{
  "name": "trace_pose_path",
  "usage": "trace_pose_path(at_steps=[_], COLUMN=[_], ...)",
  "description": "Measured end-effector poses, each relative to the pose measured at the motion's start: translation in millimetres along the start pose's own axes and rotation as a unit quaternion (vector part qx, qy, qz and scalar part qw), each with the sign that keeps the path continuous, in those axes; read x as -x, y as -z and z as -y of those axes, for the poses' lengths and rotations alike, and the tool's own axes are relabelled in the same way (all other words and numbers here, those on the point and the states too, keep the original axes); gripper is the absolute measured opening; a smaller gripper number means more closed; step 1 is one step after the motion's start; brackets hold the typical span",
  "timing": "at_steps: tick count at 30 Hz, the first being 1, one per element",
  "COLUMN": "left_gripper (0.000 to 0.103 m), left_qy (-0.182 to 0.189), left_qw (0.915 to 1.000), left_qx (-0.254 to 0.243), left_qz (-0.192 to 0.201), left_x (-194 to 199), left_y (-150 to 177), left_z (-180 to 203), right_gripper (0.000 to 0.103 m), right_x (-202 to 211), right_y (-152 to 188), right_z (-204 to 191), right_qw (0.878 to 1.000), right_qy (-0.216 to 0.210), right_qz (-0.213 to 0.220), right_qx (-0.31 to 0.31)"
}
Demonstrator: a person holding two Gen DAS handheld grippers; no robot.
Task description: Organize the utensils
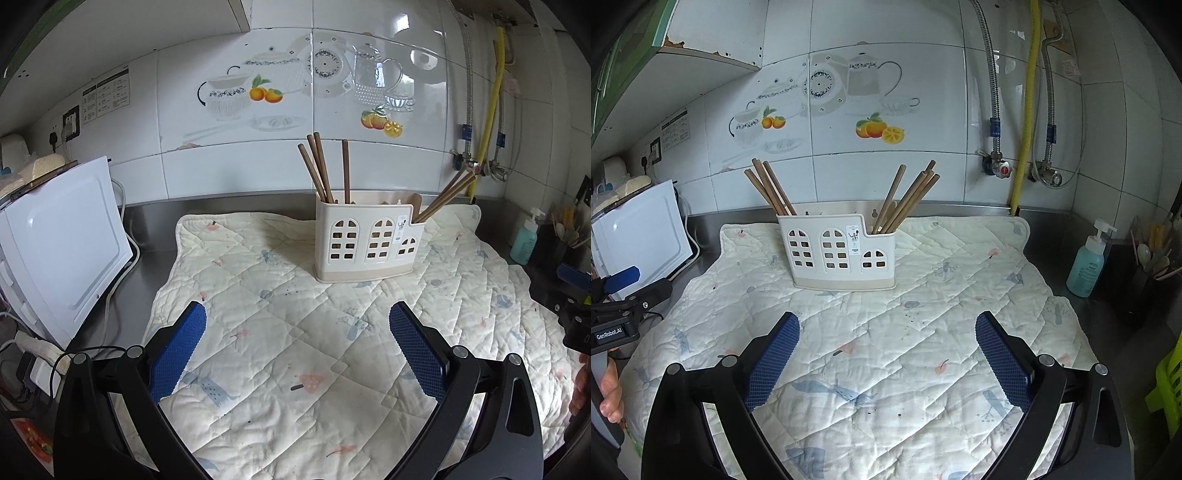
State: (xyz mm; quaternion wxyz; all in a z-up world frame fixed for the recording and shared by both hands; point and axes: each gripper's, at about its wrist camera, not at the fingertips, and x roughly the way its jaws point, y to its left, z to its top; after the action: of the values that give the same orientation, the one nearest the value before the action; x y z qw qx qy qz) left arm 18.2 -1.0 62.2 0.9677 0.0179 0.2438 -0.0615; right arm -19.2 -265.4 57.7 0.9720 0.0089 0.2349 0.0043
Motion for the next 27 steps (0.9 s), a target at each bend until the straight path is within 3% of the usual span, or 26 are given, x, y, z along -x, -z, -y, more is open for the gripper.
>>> trace_pose_path(at_steps=[27], left_gripper=[0.098], left_qy=[-0.002], left_qw=[1.0000], left_qx=[-0.006], left_qz=[-0.006], left_x=[-1.7], left_y=[0.6], left_z=[8.5], right_gripper=[0.093], right_x=[-1.7], right_y=[4.4], right_z=[0.6], right_qw=[1.000], right_qy=[-0.004], right_qz=[-0.006], right_qx=[-0.006])
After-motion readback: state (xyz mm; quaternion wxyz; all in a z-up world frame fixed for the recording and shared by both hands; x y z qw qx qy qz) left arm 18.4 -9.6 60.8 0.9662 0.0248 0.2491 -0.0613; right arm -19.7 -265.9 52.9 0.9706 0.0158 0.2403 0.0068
